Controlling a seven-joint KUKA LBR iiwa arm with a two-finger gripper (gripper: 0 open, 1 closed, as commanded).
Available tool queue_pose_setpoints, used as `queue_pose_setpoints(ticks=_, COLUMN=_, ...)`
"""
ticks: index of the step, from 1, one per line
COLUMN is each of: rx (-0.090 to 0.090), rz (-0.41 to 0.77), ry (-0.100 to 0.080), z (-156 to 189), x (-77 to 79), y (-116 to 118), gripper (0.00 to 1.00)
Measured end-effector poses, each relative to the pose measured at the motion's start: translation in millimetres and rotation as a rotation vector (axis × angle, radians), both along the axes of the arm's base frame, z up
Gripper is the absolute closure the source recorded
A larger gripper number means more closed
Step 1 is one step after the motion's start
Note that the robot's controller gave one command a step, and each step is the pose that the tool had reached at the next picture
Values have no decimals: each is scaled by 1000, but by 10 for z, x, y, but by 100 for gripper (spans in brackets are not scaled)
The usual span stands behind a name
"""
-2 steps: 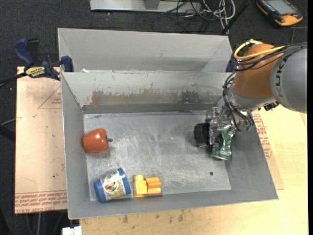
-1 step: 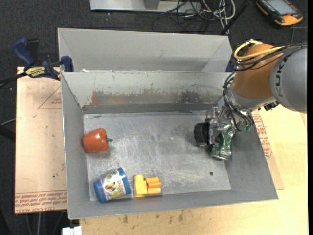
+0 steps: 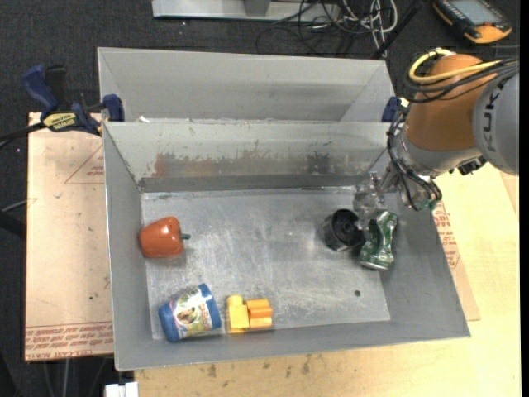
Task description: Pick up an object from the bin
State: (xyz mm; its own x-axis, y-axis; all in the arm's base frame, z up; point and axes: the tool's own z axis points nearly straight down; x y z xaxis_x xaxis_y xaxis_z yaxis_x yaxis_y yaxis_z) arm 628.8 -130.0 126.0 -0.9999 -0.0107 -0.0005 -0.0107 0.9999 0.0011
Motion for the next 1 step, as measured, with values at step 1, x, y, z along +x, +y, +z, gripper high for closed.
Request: queue_pose_setpoints(ticks=1, rx=0, rz=-5, ry=-1, z=675, x=64, y=3, gripper=100)
